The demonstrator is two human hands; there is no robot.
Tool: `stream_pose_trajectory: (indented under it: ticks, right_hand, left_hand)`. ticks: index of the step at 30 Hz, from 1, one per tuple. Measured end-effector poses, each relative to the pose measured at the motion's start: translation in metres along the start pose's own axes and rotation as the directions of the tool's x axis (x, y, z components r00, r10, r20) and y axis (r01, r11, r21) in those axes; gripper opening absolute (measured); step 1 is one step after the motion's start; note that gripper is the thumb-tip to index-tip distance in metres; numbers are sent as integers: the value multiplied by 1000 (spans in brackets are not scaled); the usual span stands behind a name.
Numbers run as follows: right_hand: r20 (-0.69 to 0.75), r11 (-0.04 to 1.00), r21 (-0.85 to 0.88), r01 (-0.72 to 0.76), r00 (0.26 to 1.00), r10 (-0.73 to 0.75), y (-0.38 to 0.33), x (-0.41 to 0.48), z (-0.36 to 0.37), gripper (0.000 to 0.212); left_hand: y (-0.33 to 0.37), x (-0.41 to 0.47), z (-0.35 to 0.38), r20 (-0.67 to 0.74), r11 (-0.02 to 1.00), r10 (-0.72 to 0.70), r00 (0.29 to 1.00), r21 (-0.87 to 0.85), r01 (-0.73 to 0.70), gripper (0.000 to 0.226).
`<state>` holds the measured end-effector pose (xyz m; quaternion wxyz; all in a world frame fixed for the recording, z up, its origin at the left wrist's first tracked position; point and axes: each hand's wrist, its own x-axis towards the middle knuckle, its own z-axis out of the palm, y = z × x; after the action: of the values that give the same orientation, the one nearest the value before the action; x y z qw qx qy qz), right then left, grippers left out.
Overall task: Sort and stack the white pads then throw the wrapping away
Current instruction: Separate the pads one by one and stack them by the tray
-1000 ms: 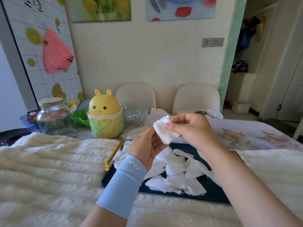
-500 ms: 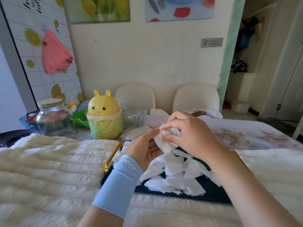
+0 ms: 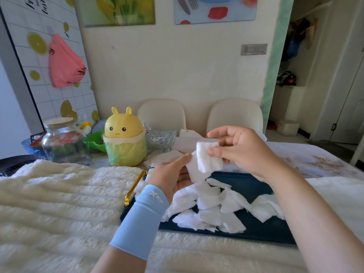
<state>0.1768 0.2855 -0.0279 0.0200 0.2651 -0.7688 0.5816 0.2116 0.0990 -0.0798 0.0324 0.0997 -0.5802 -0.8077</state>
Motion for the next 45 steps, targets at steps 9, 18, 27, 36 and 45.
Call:
stream_pose_trajectory:
  ticks: [9, 18, 27, 36, 45]
  right_hand:
    - [-59, 947, -320, 6, 998, -26, 17, 6, 20, 46]
    - [-42, 987, -48, -154, 987, 152, 23, 6, 14, 20]
    - [68, 616, -753, -232, 903, 424, 66, 8, 14, 11]
    - [-226, 895, -299, -330, 936, 270, 48, 11, -3, 23]
    - [23, 948, 32, -317, 948, 316, 6, 1, 26, 23]
  left_hand:
    - [1, -2, 0, 174, 994, 56, 983, 84, -71, 47]
    - [-1, 2, -8, 252, 969, 93, 963, 200, -145, 32]
    - [-4, 9, -10, 102, 992, 55, 993, 109, -67, 25]
    - [-2, 9, -8, 7, 999, 25, 1000, 39, -25, 15]
    - [-8, 10, -6, 38, 997, 45, 998, 59, -47, 22]
